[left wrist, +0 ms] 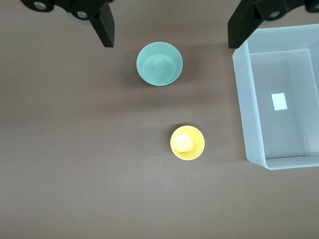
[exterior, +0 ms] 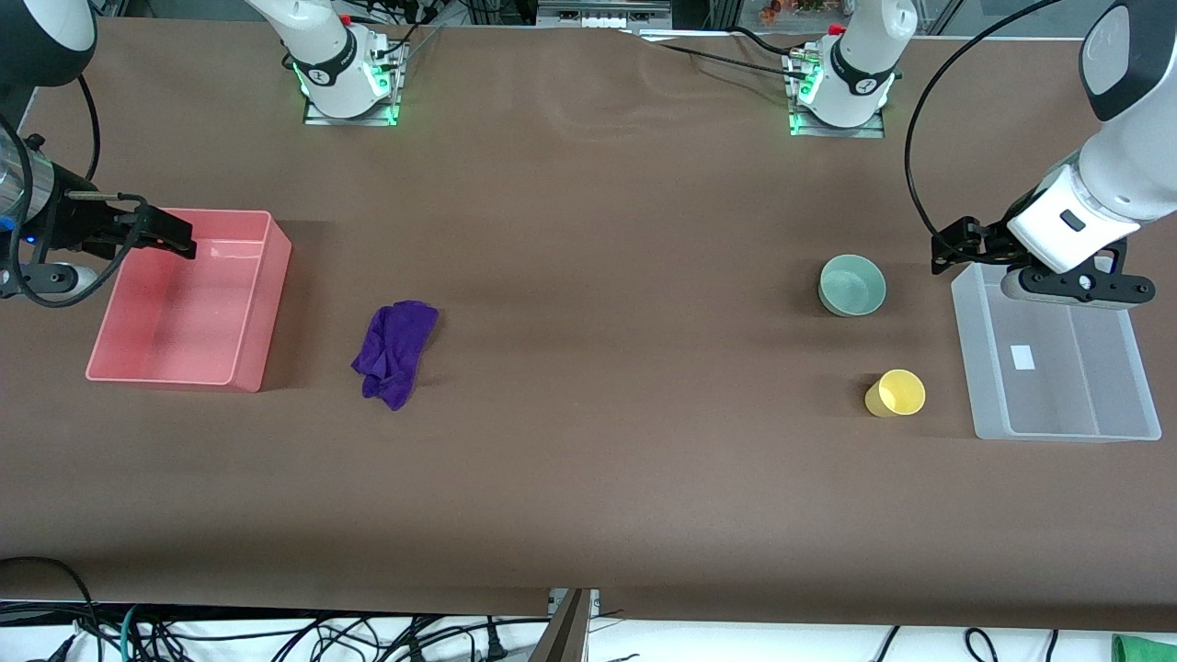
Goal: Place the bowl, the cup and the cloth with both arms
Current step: 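Lower the left gripper onto the mint-green bowl while the right gripper waits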
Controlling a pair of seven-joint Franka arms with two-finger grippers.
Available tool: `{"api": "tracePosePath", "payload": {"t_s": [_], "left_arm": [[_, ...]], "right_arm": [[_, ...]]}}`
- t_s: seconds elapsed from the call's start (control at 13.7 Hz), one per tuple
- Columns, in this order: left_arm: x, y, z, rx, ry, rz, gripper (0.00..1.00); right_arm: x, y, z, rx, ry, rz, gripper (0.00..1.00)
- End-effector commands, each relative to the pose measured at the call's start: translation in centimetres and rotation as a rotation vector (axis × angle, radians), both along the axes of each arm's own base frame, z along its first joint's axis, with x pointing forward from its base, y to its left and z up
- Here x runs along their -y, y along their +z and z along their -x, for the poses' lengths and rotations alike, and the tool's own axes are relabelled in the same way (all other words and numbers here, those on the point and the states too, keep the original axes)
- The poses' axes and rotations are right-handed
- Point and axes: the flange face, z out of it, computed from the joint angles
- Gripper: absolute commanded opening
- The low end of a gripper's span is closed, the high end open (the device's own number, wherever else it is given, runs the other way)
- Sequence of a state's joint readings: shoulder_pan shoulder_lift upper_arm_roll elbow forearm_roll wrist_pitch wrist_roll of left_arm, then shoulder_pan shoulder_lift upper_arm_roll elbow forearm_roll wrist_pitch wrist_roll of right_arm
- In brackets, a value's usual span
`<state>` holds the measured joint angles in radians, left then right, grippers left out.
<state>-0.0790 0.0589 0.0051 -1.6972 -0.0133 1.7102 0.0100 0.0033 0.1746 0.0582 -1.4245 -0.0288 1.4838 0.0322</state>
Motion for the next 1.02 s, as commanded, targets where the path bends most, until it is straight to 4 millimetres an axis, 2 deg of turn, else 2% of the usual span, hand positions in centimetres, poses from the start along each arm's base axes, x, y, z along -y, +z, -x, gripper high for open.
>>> {"api": "tracePosePath", "payload": {"t_s": [0.0,0.44,0.58,0.8,0.95], "left_arm": [[-0.1,0.2,0.0,-0.004,0.002,-0.011,1.00],[0.1,-0.4,0.2,-0.028,-0.006,-0.013,1.00],[-0.3,-2.3,0.5,-0.115,-0.008,-0.018,1.00],[-3.3,-3.8,0.6,-0.185,0.036,-0.017,1.00],[-3.5,-6.1,0.3,-0.214,0.041,-0.018,1.00]], "right_arm": [[-0.1,0.5,-0.2,-0.002,0.007,-0.014,1.00],[-0.1,0.6,-0.3,-0.001,0.007,-0.014,1.00],[-0.1,0.6,-0.3,0.001,0.007,-0.014,1.00],[-0.1,0.6,-0.3,0.001,0.007,-0.014,1.00],[-0.1,0.6,-0.3,0.001,0.007,-0.014,1.00]]}}
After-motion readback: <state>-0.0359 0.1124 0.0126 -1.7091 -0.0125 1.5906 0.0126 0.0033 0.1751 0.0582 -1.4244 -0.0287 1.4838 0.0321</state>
